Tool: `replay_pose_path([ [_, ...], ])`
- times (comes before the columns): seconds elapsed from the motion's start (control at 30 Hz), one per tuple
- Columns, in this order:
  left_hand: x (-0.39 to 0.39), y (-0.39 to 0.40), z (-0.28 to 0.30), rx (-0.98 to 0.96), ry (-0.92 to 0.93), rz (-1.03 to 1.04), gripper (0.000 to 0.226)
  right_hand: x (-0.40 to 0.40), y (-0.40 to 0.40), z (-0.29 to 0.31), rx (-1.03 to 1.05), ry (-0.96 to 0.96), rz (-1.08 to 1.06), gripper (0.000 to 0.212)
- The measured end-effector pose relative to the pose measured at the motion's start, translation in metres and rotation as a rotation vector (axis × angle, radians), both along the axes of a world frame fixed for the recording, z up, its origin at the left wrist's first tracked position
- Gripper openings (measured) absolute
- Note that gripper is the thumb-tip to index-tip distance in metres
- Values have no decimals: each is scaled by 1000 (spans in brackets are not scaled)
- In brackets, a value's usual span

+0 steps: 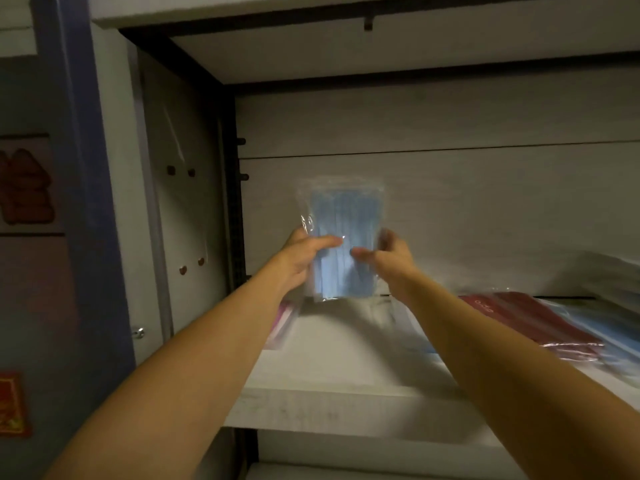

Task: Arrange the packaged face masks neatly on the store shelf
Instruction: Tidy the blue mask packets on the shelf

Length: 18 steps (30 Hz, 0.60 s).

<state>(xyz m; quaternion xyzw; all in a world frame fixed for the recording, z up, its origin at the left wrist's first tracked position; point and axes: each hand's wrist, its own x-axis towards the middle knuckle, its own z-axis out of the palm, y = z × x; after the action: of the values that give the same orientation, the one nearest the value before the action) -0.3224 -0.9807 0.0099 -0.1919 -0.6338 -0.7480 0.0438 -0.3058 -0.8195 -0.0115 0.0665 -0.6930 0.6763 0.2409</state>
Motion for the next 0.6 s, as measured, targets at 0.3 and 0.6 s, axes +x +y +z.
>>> replay_pose_path([
  [0.3, -35, 1, -31, -100, 90, 62, 35, -30, 22, -32, 82, -44, 116, 58],
  [0.6, -40, -3, -30, 196, -45, -7, 51, -32, 13, -34, -80, -22, 218, 52],
])
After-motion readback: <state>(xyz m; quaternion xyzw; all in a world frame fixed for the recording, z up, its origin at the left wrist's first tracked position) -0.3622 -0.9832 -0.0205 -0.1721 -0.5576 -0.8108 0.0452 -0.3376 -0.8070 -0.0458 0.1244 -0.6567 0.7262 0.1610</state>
